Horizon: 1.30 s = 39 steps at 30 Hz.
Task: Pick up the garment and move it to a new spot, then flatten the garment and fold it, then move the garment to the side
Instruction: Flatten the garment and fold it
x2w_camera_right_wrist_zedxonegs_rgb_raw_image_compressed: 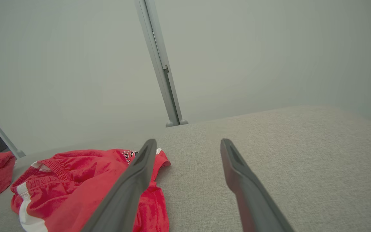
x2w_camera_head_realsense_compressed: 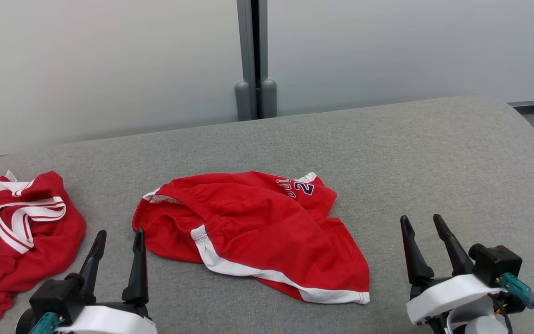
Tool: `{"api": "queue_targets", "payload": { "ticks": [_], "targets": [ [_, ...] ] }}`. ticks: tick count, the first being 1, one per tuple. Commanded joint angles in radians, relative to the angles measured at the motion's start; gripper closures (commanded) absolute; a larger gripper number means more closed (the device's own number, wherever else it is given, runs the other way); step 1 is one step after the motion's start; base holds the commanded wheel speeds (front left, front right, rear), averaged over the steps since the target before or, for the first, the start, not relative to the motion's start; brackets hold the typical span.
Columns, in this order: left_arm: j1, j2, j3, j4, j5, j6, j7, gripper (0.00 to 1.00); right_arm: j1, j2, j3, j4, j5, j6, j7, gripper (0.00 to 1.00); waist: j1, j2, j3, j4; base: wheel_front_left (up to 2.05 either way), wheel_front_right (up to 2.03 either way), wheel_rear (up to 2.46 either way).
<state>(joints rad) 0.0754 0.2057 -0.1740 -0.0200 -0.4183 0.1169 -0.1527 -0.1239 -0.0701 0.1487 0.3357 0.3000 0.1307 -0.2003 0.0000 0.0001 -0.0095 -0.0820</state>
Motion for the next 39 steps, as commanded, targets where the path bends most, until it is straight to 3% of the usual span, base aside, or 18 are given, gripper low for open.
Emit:
{"api": "queue_targets", "payload": {
  "ticks": [1,5,12,19,20,21,22,28,39],
  "targets": [
    [0.002,0.002,-0.001,-0.008,0.0,0.007,0.002,0.0,-0.006,-0.005,0.007,0.008,0.002,0.0,0.021,0.0,0.0,-0.0001,0.0,0.006,0.0,0.0,0.0],
    [-0.001,0.0,-0.011,-0.024,-0.001,0.007,0.014,0.0,-0.041,-0.014,0.021,0.054,0.019,0.0,0.13,0.0,0.0,-0.0001,0.006,0.03,0.0,0.0,0.0],
    [-0.022,-0.001,-0.013,-0.052,0.002,0.022,0.02,0.0,-0.122,-0.021,0.003,0.196,0.09,0.0,0.426,0.0,0.0,-0.0001,0.032,0.118,0.0,0.0,0.0],
    [-0.021,0.002,-0.014,-0.057,-0.003,0.024,0.023,0.0,-0.135,-0.01,-0.023,0.249,0.114,0.0,0.544,0.0,0.0,-0.0001,0.046,0.17,0.0,0.0,0.0],
    [-0.021,0.001,-0.014,-0.058,-0.004,0.025,0.022,0.0,-0.133,-0.009,-0.024,0.249,0.116,0.0,0.554,0.52,0.0,-0.0001,0.048,0.175,0.0,0.0,0.0],
    [-0.022,0.001,-0.015,-0.057,-0.004,0.026,0.023,0.0,-0.13,-0.008,-0.026,0.248,0.121,0.0,0.56,0.79,0.0,-0.0001,0.049,0.178,0.0,0.0,0.0],
    [-0.024,0.0,-0.016,-0.056,-0.005,0.027,0.023,0.0,-0.128,-0.007,-0.028,0.244,0.125,0.0,0.563,1.0,0.0,-0.0001,0.049,0.181,0.0,0.0,0.0],
    [-0.027,-0.001,-0.02,-0.05,-0.011,0.03,0.021,0.0,-0.129,-0.019,-0.059,0.206,0.139,0.0,0.536,1.0,0.0,-0.0001,0.053,0.182,0.0,0.0,0.0],
    [-0.068,-0.004,-0.04,-0.028,-0.014,0.016,0.031,0.0,-0.217,-0.104,-0.125,0.202,0.121,0.0,0.531,1.0,0.0,-0.0001,0.105,0.173,0.0,0.0,0.0]
  ]
}}
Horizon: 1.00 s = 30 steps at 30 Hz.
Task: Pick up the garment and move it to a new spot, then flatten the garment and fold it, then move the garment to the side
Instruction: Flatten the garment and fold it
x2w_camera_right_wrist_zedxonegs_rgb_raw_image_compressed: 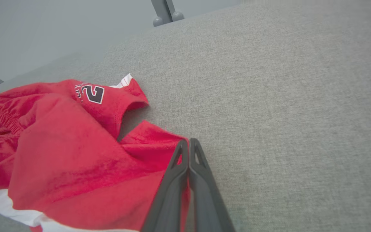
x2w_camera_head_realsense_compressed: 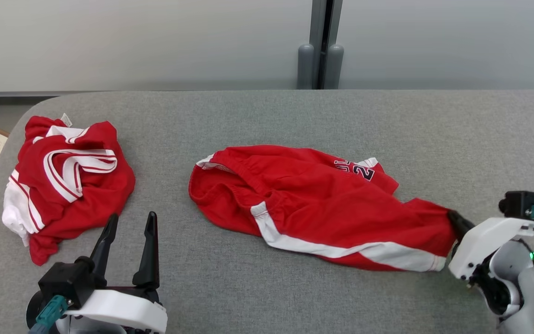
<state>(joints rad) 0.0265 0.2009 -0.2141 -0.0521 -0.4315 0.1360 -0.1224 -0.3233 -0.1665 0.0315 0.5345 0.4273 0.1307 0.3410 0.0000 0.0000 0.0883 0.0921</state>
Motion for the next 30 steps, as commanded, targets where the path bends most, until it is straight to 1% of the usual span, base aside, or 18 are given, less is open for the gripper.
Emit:
{"api": "queue_targets", "payload": {
  "ticks": [1,6,7,8,9,13,17,18,24,27,30],
  "targets": [
    [-0.022,0.001,-0.001,0.007,-0.002,-0.003,0.0,0.0,-0.027,-0.011,-0.012,0.011,-0.006,0.0,-0.018,1.0,0.0,0.0,0.011,-0.002,0.0,0.0,0.0],
    [-0.043,0.005,-0.006,0.023,-0.005,-0.011,0.0,0.0,-0.073,-0.029,-0.028,0.06,-0.02,0.0,-0.077,1.0,0.0,0.0,0.02,-0.011,0.0,0.0,0.0],
    [-0.046,0.006,-0.007,0.027,-0.006,-0.012,0.0,0.0,-0.081,-0.027,-0.026,0.07,-0.023,0.0,-0.092,0.98,0.0,0.0,0.019,-0.014,0.0,0.0,0.0],
    [-0.045,0.006,-0.008,0.031,-0.007,-0.013,0.0,0.0,-0.086,-0.027,-0.022,0.084,-0.029,0.0,-0.1,0.68,0.0,0.0,0.018,-0.017,0.0,0.0,0.0],
    [-0.044,0.007,-0.008,0.035,-0.008,-0.014,-0.001,0.0,-0.089,-0.026,-0.018,0.096,-0.03,0.0,-0.108,0.0,0.0,0.0,0.015,-0.022,0.0,0.0,0.0],
    [-0.044,0.011,-0.006,0.046,-0.011,-0.016,-0.006,0.0,-0.104,-0.012,-0.004,0.105,-0.021,0.0,-0.182,0.0,0.0,0.0,-0.003,-0.044,0.0,0.0,0.0],
    [-0.033,0.016,-0.002,0.049,-0.017,-0.014,-0.012,0.0,-0.094,0.002,0.02,0.057,-0.031,0.0,-0.308,0.0,0.0,0.0,-0.023,-0.076,0.0,0.0,0.0],
    [-0.033,0.016,-0.002,0.049,-0.017,-0.014,-0.012,0.0,-0.094,0.002,0.02,0.057,-0.031,0.0,-0.308,0.0,0.0,0.0,-0.023,-0.076,0.0,0.0,0.0],
    [-0.03,0.02,-0.001,0.051,-0.022,-0.014,-0.018,0.0,-0.039,0.03,0.085,-0.061,-0.021,0.0,-0.471,0.0,0.0,0.0,-0.046,-0.124,0.0,0.0,0.0],
    [-0.025,0.021,-0.001,0.054,-0.026,-0.012,-0.02,0.0,0.013,0.039,0.1,-0.121,-0.016,0.0,-0.521,0.0,0.0,0.0,-0.055,-0.142,0.0,0.0,0.0],
    [-0.015,0.021,-0.002,0.059,-0.03,-0.012,-0.023,0.0,0.078,0.051,0.099,-0.17,-0.023,0.0,-0.549,0.0,0.0,0.0,-0.065,-0.157,0.0,0.0,0.0]
  ]
}}
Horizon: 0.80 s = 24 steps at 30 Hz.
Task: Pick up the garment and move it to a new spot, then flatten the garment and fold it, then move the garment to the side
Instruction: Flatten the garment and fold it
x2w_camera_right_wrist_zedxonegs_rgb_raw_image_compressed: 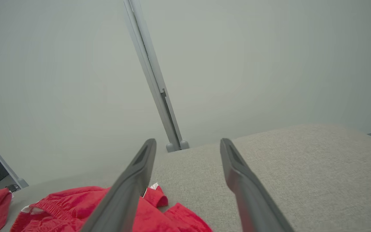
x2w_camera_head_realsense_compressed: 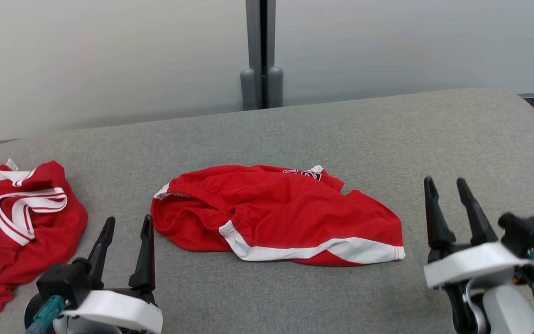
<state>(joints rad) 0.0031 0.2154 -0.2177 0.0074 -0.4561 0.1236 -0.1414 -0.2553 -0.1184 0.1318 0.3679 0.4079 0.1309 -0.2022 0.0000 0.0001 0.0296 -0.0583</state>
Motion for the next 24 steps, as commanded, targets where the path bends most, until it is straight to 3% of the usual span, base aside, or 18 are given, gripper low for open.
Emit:
{"api": "queue_targets", "payload": {
  "ticks": [1,8,24],
  "targets": [
    [0.012,0.007,0.003,0.003,-0.004,0.002,-0.006,0.0,0.033,0.008,-0.002,-0.017,0.0,0.0,-0.012,0.0,0.0,-0.0001,-0.012,-0.012,0.0,0.0,0.0],
    [0.033,-0.003,-0.002,0.014,-0.02,-0.001,-0.016,0.0,0.14,0.018,0.002,-0.039,-0.021,0.0,0.004,0.0,0.0,-0.0001,-0.036,-0.04,0.0,0.0,0.0],
    [0.02,0.013,-0.009,0.023,-0.026,-0.003,-0.015,0.0,0.159,0.02,-0.014,-0.055,-0.033,0.0,0.07,0.0,0.0,-0.0001,-0.038,-0.046,0.0,0.0,0.0]
  ]
}}
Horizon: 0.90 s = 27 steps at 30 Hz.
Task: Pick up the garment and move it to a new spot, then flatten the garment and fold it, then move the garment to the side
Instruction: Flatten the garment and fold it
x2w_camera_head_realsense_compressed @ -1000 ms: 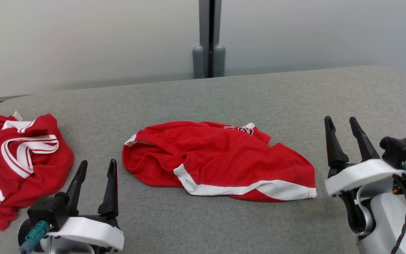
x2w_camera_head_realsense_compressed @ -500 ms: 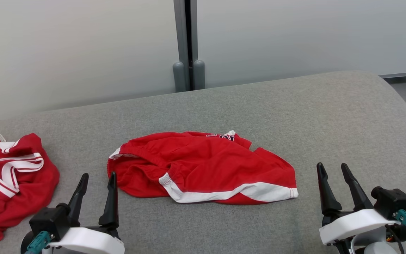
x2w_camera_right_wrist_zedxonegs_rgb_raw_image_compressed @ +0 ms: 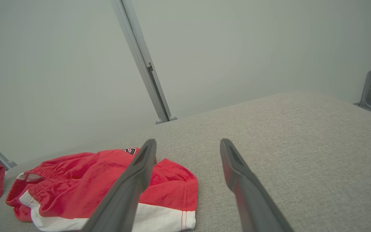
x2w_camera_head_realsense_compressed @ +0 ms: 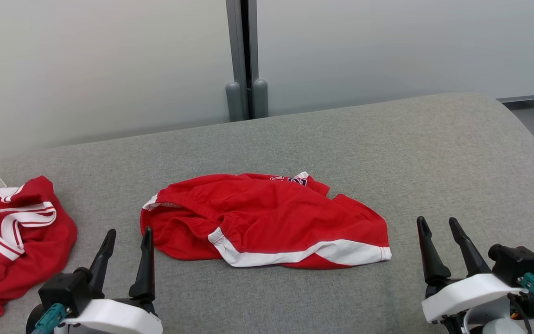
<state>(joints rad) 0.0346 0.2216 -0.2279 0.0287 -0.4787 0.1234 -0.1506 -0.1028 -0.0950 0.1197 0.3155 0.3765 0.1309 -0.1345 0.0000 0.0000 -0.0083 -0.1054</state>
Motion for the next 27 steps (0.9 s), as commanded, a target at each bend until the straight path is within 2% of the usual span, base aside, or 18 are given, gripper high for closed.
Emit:
{"api": "queue_targets", "payload": {
  "ticks": [1,10,11,17,21,27],
  "targets": [
    [-0.012,0.007,0.001,0.003,-0.004,-0.004,-0.006,0.0,0.006,-0.003,-0.003,-0.004,0.0,0.0,0.003,0.0,0.0,0.0,-0.001,0.001,0.0,0.0,0.0],
    [-0.033,0.012,-0.02,0.014,0.002,-0.015,0.012,0.0,0.012,-0.004,-0.012,0.0,-0.01,0.0,0.051,0.0,0.0,0.0,-0.002,0.001,0.0,0.0,0.0],
    [-0.041,0.024,-0.061,0.034,0.008,-0.032,0.08,0.0,0.013,-0.011,0.004,0.012,0.001,0.0,0.099,0.0,0.0,0.0,0.003,0.001,0.0,0.0,0.0],
    [-0.114,0.047,-0.165,0.043,-0.011,-0.098,0.312,0.0,-0.038,-0.044,0.06,0.048,0.055,0.0,0.278,0.0,0.0,0.0,0.057,-0.006,0.0,0.0,0.0],
    [-0.173,0.055,-0.206,0.038,-0.003,-0.125,0.397,0.0,-0.074,-0.049,0.088,0.075,0.091,0.0,0.35,0.0,0.0,0.0,0.101,-0.007,0.0,0.0,0.0],
    [-0.274,0.054,-0.257,0.064,0.02,-0.154,0.486,0.0,-0.128,-0.047,0.105,0.111,0.107,0.0,0.378,0.0,0.0,0.0,0.159,-0.002,0.0,0.0,0.0]
  ]
}}
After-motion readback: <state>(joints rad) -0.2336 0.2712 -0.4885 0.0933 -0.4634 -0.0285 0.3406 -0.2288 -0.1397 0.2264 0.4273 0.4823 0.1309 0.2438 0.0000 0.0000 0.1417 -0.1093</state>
